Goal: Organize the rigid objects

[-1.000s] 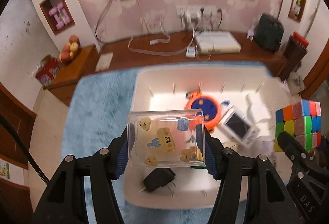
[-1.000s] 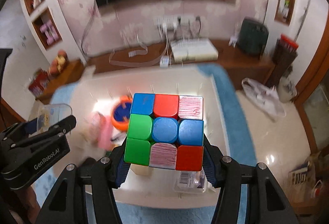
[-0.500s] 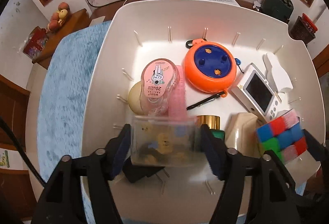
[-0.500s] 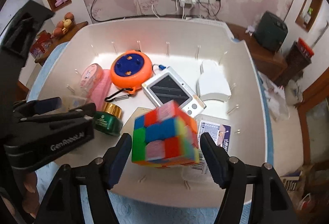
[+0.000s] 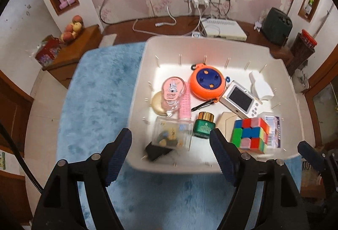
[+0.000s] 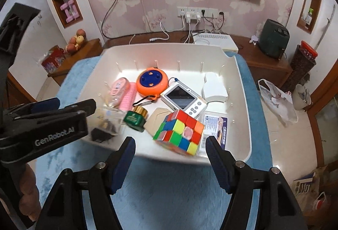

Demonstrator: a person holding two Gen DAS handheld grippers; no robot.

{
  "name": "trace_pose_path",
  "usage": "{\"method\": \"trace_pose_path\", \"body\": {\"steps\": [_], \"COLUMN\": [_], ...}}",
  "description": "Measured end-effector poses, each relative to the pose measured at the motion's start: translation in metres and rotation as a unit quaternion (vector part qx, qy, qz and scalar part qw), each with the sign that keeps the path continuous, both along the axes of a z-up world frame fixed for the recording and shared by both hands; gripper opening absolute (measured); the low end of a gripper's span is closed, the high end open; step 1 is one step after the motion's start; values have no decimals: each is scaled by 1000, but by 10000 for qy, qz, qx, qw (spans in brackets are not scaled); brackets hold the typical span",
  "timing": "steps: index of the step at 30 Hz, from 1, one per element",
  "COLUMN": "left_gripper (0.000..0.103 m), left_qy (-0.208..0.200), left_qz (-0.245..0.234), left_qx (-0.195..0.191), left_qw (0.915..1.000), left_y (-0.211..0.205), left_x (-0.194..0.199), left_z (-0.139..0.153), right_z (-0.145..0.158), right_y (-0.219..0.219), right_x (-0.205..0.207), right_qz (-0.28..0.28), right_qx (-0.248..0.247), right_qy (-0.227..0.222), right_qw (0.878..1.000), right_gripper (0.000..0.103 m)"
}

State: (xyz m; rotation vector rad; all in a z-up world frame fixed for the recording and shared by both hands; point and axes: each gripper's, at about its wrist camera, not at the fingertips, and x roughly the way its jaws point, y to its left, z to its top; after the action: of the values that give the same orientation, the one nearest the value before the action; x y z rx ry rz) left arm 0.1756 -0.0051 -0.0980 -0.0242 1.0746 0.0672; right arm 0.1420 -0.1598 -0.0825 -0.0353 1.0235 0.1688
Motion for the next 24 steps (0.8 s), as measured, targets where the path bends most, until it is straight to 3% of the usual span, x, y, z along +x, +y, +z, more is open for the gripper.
{"method": "trace_pose_path", "body": {"steps": [13,24], "left_gripper": [79,79], "left_qy": [-322,-549], "left_qz": [9,113], "left_qx": [-43,-134], "left_qw": [9995,9983], "left_y": [26,44], "left_x": [-89,-140], "left_z": [70,102], "right_z": [60,109], "right_y": [17,24], "right_x": [-79,-127], "right_qz": [218,65], "right_qx": [77,304], "right_qy": [-131,-477], "right_qw": [9996,9984], "right_gripper": [71,77]}}
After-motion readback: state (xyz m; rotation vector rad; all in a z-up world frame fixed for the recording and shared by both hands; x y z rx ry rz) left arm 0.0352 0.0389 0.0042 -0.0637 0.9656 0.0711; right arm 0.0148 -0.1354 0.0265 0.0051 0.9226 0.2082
